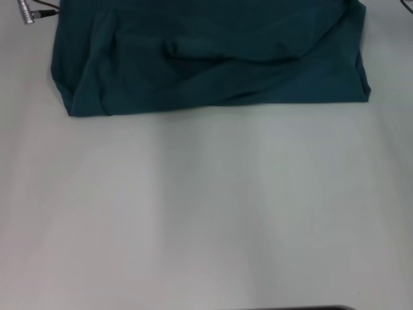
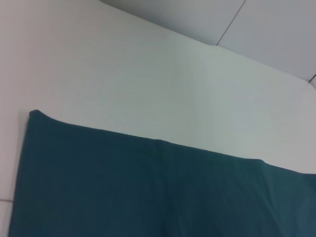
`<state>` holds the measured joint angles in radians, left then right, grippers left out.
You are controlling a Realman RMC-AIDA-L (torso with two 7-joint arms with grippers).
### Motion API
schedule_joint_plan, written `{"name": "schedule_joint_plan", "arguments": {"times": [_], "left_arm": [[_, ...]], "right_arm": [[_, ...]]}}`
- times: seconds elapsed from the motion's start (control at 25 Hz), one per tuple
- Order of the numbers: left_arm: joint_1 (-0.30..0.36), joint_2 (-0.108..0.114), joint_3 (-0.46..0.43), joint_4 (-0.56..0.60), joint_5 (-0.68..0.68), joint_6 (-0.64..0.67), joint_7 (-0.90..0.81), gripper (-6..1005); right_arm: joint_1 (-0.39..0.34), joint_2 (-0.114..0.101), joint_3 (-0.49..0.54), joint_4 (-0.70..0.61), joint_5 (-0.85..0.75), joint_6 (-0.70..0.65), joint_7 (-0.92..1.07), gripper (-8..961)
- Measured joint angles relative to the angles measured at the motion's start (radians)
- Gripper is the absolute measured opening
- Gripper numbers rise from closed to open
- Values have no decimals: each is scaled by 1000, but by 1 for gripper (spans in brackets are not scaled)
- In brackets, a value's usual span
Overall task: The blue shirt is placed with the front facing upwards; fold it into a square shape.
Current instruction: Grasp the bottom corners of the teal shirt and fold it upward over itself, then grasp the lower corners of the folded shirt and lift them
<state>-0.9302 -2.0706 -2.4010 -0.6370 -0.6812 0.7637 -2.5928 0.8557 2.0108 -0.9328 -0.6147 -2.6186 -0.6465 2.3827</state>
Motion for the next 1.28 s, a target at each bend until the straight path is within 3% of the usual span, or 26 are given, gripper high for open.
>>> {"name": "schedule_joint_plan", "arguments": {"times": [0.08,0.28,0.44,0.6,0.72,0.88,1.04,1.28], "left_arm": [[4,1,-1,0,0,7,-11,147],[36,9,-9,-30,-6,32,-50,414],[106,1,-9,-118,-69,96,-47,580],[202,-23,-4,-241,-161,182,-32,584],[296,-38,-9,-331,-262,288,-15,581],[365,-35,-10,-348,-353,364,-11,572],[420,-32,-12,-332,-389,417,28,571],[474,-40,-11,-322,-387,453,123,569]], "right_arm": [[-2,-3,2,-17,10,-30,11,333],[-27,-17,40,-109,117,-194,-12,469],[-94,-23,100,-202,279,-373,-86,594],[-213,-14,120,-306,431,-525,-150,769],[-315,-6,147,-365,556,-651,-202,797],[-411,-8,241,-341,711,-824,-269,813],[-467,-16,335,-274,762,-945,-329,807],[-504,-25,350,-234,759,-1011,-408,807]]}}
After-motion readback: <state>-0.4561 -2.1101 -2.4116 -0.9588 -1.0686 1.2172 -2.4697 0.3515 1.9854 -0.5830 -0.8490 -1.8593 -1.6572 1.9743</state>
